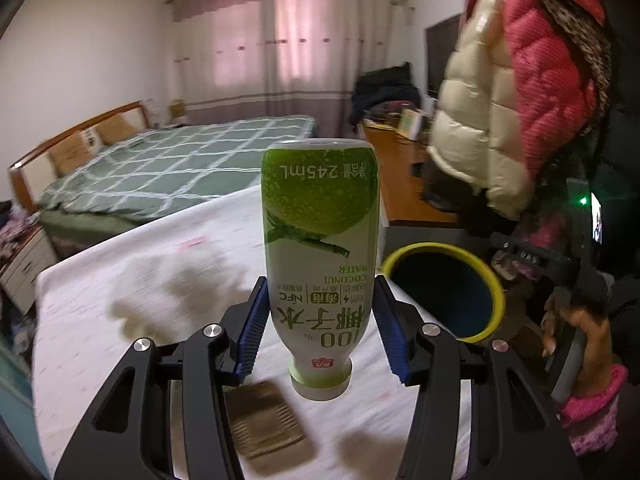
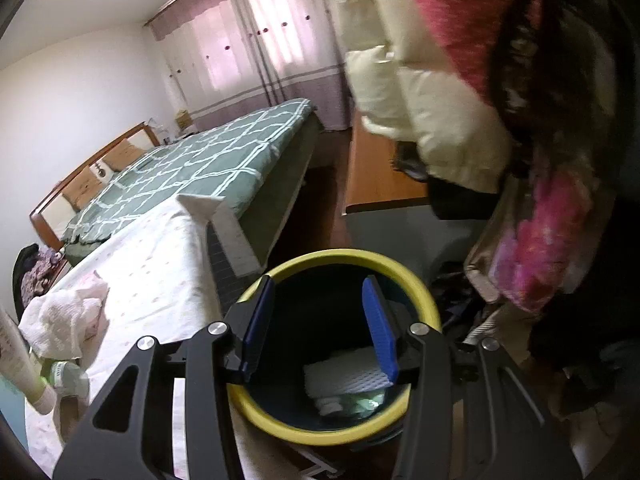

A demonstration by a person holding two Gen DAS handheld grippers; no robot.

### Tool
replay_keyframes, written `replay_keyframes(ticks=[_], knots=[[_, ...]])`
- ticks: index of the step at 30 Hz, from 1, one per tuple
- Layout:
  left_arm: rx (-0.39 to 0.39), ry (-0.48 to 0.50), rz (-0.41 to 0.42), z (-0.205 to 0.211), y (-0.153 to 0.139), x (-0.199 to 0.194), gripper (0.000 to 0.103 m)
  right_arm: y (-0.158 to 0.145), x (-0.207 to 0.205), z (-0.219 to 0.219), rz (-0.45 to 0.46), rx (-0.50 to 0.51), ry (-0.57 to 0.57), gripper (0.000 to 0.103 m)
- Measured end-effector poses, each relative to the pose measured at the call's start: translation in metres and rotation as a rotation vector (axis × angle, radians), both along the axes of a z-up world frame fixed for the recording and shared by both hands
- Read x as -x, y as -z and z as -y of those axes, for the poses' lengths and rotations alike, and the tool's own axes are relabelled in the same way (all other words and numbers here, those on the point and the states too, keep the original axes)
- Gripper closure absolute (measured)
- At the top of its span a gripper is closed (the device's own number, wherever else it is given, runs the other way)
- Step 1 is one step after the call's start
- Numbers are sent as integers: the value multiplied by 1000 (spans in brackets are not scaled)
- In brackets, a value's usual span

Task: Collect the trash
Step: 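Carry the coconut water bottle over the bin and open the left tool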

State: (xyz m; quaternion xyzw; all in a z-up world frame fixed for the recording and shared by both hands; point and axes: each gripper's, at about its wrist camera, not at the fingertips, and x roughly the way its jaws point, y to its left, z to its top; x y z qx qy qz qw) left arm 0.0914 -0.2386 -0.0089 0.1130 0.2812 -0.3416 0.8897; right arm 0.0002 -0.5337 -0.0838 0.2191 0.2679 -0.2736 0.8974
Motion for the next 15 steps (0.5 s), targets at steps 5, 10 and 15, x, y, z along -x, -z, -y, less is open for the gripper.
replay_keyframes(ticks=[5, 10, 15], knots=[[-13, 106, -44, 69, 9, -4, 51, 1, 24, 24, 13, -9, 50, 59], [-26, 191, -69, 136, 24, -1, 51, 6, 39, 39, 16, -22, 72, 59], [-50, 216, -108, 185, 51, -3, 51, 16, 49, 52, 5, -39, 90, 59]])
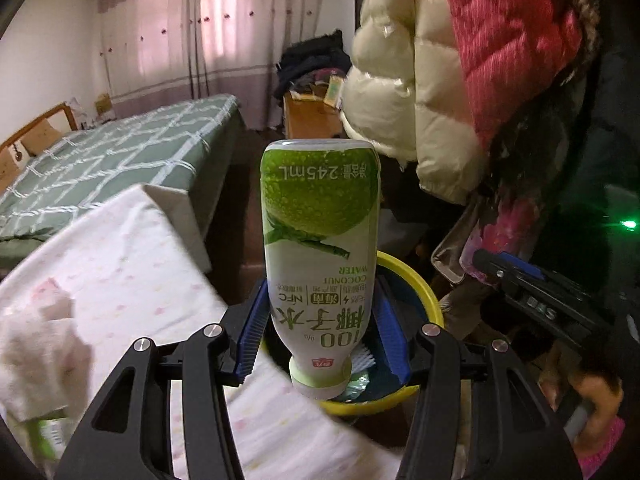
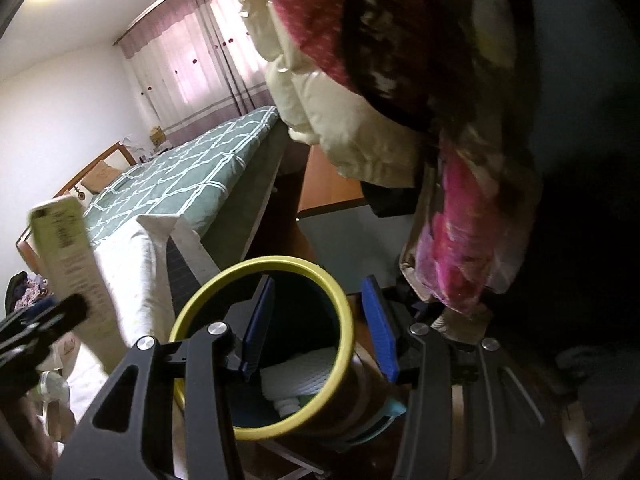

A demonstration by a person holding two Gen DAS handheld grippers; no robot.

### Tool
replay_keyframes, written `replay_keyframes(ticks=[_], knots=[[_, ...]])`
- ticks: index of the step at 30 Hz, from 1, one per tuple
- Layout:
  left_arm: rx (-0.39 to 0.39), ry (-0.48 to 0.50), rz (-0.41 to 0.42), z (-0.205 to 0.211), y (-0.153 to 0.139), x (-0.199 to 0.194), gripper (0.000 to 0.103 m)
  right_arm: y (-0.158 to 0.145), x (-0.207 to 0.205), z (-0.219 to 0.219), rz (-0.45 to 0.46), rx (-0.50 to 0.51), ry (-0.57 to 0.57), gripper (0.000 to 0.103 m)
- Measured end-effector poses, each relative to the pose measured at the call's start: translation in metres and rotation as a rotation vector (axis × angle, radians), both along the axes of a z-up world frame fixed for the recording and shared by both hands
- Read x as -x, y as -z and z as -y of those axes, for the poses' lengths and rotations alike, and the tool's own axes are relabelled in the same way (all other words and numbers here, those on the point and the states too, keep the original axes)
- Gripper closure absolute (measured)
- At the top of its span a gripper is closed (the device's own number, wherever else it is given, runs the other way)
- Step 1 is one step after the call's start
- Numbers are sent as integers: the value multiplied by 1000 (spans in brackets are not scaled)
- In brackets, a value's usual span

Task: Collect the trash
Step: 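Carry the coconut water bottle over the bin and open the left tool, then grasp the white tissues with the right tool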

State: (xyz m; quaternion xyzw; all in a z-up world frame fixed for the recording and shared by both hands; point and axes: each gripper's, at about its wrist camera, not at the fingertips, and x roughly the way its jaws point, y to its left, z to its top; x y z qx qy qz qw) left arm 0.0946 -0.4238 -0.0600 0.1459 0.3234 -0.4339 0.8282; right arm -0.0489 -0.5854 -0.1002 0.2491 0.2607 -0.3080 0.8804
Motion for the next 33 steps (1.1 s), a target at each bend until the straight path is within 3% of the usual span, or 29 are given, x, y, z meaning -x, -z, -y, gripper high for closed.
replay_keyframes(ticks=[7, 10, 14, 19, 23, 33], knots=[[-89, -20, -87, 31, 47, -11, 49, 4, 10, 5, -7, -5, 17, 59], [-72, -34, -70, 25, 44, -8, 34, 3, 9, 4, -6, -3, 18, 59], [-30, -56, -19, 0, 21, 2, 30, 2, 5, -4, -8, -2, -4, 59], [45, -160, 19, -64, -14, 6, 18, 1, -14, -23, -21, 1, -66, 59], [84, -301, 41, -135, -28, 2, 14, 1, -36, -52, -35, 6, -148, 59], [48, -730, 129, -317, -28, 3, 12, 0, -109, -166, -62, 21, -452, 59]])
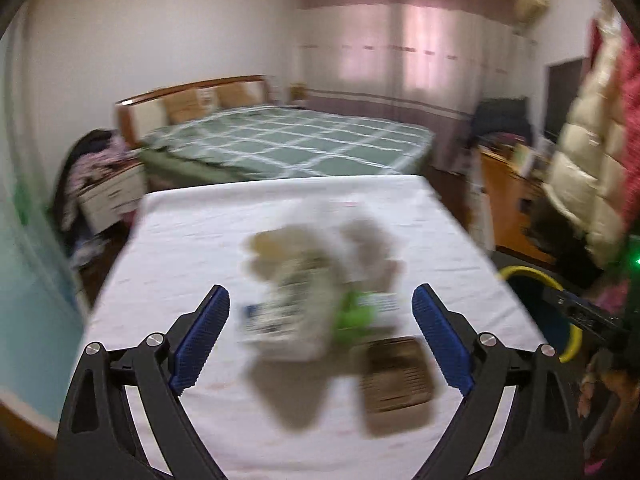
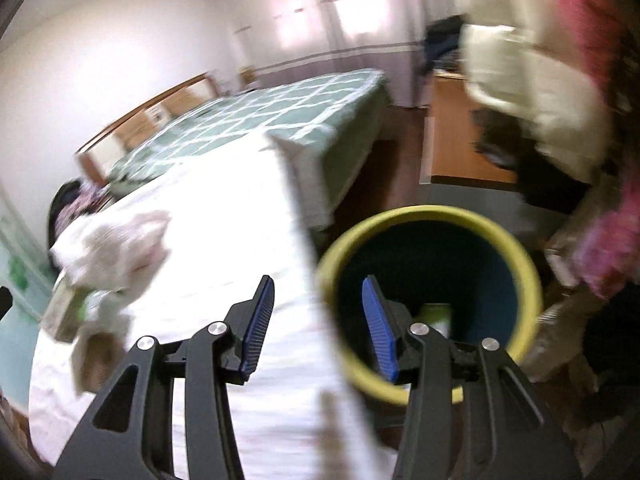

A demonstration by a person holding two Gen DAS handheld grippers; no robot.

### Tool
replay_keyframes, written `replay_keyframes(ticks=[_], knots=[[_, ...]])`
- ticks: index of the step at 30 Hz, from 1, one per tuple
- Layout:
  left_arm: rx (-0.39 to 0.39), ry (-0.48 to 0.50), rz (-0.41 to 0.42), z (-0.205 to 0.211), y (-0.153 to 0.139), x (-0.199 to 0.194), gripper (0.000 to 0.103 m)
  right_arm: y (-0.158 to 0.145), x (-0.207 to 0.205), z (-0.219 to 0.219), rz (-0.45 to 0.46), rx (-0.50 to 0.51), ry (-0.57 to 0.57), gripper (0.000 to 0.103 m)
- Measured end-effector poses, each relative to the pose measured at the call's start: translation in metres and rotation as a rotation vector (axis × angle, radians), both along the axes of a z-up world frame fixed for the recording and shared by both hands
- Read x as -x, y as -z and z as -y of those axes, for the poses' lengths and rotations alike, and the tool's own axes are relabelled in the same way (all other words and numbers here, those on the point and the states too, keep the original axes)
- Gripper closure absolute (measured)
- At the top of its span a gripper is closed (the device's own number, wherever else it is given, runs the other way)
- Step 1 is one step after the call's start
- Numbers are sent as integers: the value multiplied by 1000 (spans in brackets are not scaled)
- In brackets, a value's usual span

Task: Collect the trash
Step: 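Grasp the white tissues with the right tool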

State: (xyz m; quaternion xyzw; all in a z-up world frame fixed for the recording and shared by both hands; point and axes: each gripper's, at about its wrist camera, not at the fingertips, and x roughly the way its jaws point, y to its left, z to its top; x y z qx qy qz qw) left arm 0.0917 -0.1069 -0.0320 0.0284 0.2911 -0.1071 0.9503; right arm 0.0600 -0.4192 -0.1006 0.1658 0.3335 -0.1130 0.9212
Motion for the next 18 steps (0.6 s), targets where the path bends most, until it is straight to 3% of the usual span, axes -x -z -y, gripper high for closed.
replay_keyframes(ticks=[5, 8, 18], knots=[[14, -125, 23, -66, 0, 3, 12, -3, -30, -65, -5, 9, -148, 59], [16, -153, 40, -88, -1, 5, 12, -10, -48, -97, -1, 21, -210, 59], [39, -171, 15, -113, 13, 4, 12, -31, -101, -179, 33, 20, -382, 59]])
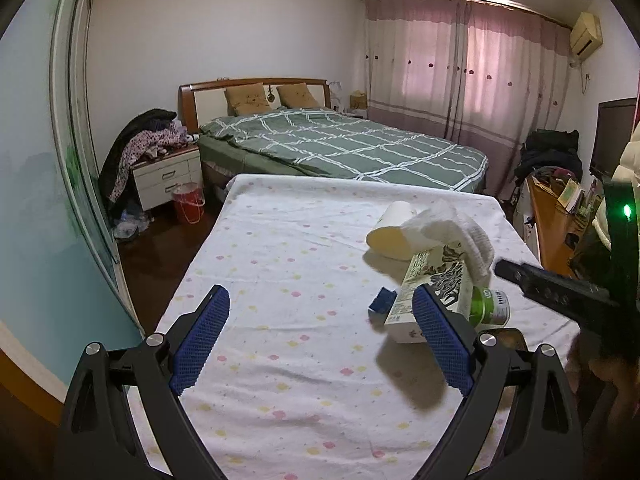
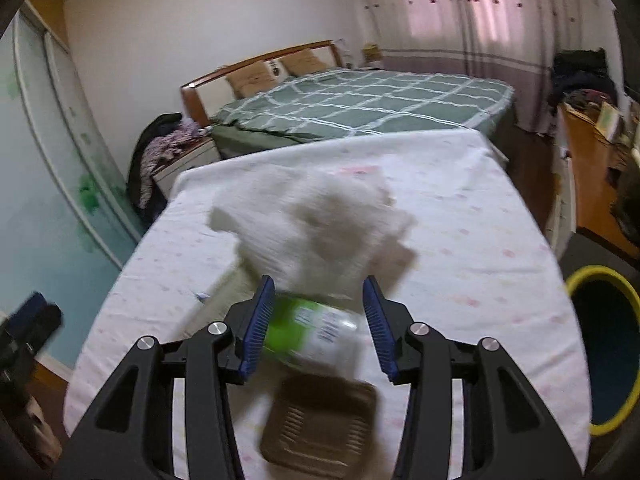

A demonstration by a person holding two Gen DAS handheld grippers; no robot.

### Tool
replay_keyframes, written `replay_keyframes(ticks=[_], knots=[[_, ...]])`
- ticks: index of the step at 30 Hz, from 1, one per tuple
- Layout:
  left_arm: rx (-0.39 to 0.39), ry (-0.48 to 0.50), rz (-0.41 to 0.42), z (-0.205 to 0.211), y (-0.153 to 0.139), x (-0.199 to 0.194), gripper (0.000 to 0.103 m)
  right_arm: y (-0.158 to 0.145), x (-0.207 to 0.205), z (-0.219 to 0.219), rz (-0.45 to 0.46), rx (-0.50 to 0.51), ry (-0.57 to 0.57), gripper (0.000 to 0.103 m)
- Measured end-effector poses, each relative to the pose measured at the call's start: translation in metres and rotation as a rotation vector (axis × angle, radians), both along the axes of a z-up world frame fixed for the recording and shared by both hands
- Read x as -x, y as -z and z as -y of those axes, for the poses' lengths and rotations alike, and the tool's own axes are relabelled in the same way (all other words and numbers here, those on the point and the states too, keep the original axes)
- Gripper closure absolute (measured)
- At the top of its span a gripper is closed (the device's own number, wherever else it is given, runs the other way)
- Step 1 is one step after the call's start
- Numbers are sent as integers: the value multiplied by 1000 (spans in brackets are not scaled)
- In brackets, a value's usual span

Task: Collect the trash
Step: 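Grasp the white tissues with the right tool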

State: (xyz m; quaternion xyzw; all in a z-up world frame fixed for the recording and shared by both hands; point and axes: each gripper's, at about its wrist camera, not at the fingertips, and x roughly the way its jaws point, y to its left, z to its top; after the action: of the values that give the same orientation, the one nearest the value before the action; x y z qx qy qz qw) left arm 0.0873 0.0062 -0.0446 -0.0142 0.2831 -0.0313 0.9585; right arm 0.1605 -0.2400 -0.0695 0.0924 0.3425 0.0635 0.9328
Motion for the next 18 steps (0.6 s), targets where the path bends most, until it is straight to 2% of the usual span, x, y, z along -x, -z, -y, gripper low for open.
replay_keyframes(ticks=[3, 7, 9, 11, 14, 18], knots=[[9, 3, -5, -2, 2, -1, 12, -8, -16, -22, 20, 47, -18, 52], [19, 6, -12, -3, 6, -2, 12, -6, -37, -37, 18, 125, -6, 52], [24, 6, -15, -4, 6, -3, 12, -5, -44, -38, 4, 137, -7, 66], [26, 7, -18, -4, 7, -3, 12, -6, -46, -35, -4, 137, -13, 92], [30, 8, -20, -4, 9, -5, 12, -14, -41, -31, 18, 121, -14, 101], [38, 15, -23, -3, 10, -6, 12, -31, -32, -15, 51, 89, -3, 101]])
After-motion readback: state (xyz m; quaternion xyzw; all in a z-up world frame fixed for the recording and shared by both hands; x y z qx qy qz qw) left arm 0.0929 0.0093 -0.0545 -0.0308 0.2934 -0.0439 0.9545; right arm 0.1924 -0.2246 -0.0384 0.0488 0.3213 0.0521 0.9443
